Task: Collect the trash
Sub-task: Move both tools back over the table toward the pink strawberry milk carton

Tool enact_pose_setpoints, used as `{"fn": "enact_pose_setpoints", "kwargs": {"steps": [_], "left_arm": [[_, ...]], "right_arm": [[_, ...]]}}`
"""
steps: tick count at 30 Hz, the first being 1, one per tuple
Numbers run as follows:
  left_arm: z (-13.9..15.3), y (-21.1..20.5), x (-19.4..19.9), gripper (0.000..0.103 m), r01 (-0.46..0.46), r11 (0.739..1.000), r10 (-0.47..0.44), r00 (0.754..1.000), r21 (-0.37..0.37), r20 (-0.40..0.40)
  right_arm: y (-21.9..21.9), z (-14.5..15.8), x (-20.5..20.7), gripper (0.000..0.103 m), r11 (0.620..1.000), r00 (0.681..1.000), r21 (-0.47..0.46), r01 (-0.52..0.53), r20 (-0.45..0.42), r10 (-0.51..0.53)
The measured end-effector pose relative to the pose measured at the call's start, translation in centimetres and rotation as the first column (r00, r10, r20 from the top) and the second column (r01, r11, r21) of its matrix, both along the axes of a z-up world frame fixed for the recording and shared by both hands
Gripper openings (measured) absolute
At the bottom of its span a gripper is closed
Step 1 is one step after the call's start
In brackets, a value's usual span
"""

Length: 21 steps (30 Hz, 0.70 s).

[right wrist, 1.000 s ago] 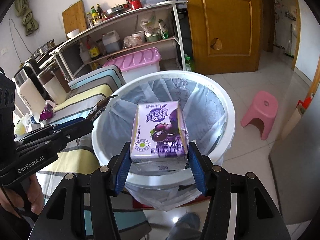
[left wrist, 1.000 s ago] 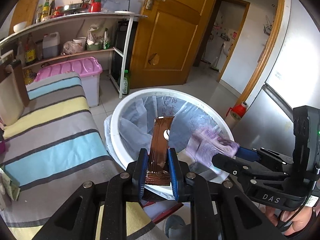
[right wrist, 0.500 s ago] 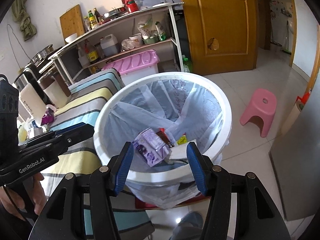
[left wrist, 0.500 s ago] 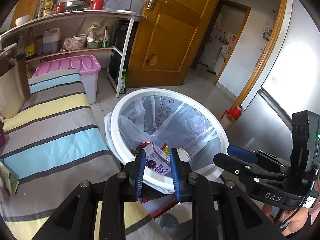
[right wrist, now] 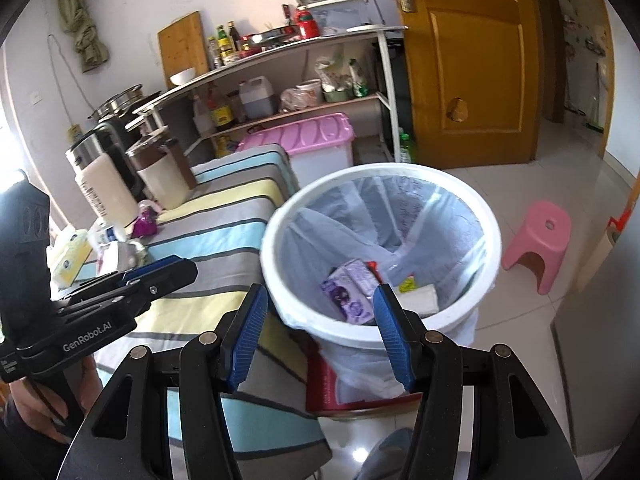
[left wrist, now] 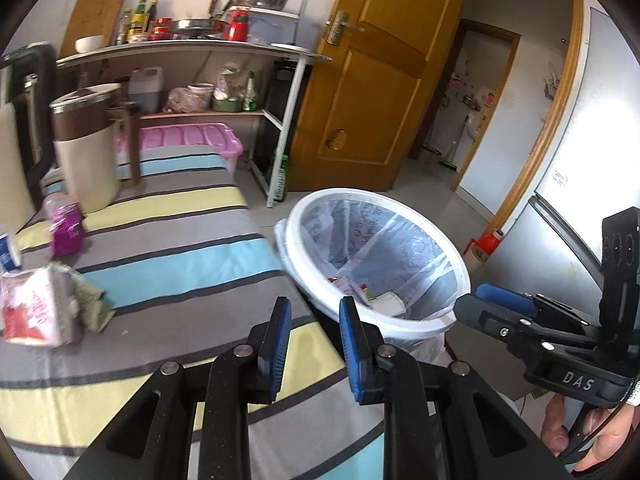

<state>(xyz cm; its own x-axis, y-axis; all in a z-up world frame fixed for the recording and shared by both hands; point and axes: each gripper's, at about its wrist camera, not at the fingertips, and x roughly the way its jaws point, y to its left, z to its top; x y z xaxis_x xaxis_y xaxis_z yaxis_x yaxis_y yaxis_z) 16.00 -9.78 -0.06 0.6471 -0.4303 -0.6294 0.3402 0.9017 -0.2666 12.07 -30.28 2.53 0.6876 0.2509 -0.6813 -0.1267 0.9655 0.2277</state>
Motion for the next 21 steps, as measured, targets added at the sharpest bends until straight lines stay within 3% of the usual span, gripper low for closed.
{"fn": "enact_pose_setpoints", "kwargs": {"steps": [21], "left_arm": [[0.5,8.5,-5.6,0.025,-0.189,0.982,0.187,0.981,0.030,0.047]], "right_arm": [[8.0,0.6,-2.1,0.056,0.981,0.980,-0.001,-0.195,0.041,0.194]]}}
